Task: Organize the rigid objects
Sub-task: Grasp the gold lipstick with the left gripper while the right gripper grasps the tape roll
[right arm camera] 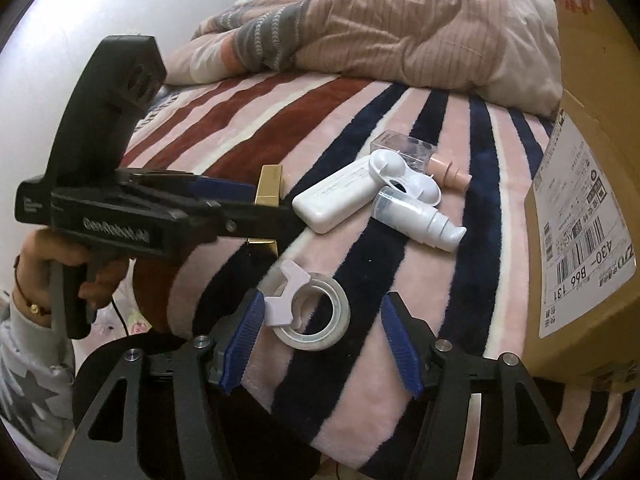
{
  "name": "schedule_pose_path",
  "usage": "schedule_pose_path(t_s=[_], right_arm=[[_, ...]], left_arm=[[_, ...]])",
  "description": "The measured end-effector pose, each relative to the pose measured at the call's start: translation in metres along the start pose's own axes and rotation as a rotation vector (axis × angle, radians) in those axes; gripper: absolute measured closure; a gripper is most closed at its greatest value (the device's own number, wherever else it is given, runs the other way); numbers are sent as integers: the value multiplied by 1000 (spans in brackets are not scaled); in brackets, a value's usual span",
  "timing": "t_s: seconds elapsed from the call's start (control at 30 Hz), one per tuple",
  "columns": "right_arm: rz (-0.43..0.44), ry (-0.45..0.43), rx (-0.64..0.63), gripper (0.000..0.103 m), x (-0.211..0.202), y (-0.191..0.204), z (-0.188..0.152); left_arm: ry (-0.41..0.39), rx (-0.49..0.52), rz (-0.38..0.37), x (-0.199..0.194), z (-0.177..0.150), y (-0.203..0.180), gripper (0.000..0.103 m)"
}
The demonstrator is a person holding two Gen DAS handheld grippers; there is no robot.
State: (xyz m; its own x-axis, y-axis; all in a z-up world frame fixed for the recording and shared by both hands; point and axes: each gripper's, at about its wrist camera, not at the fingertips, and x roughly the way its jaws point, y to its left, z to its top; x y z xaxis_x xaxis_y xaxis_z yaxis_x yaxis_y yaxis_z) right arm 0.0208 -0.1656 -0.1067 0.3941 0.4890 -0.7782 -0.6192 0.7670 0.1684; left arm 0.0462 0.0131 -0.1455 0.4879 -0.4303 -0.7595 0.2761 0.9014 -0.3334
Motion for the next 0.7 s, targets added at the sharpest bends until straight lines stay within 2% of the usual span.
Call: schedule_pose_path(t_s=[0.07,0.17,0.23,0.33,0.53,0.63,0.7], right_arm=[[-3,0,-15,45,1,2,0],[-5,-2,-25,45,3,3,1],[-1,-6,-20,45,2,3,0],[14,-6,-13,45,1,4,-2],[6,-11,-34,45,1,7,-4],[11,-6,-19,46,5,5,-2],[9,-6,-13,47,7,3,-1]], left_arm=[[1,2,8,1,-1,-2,31],[7,37,64,1,-3,-5,48],[9,44,58,-2,-5,-3,61],[22,38,43,-10,-4,4,72],[41,9,35,-7,-5,6,73],[25,8,82,2,-5,0,74],[6,-8,117,6,-4,-2,78]])
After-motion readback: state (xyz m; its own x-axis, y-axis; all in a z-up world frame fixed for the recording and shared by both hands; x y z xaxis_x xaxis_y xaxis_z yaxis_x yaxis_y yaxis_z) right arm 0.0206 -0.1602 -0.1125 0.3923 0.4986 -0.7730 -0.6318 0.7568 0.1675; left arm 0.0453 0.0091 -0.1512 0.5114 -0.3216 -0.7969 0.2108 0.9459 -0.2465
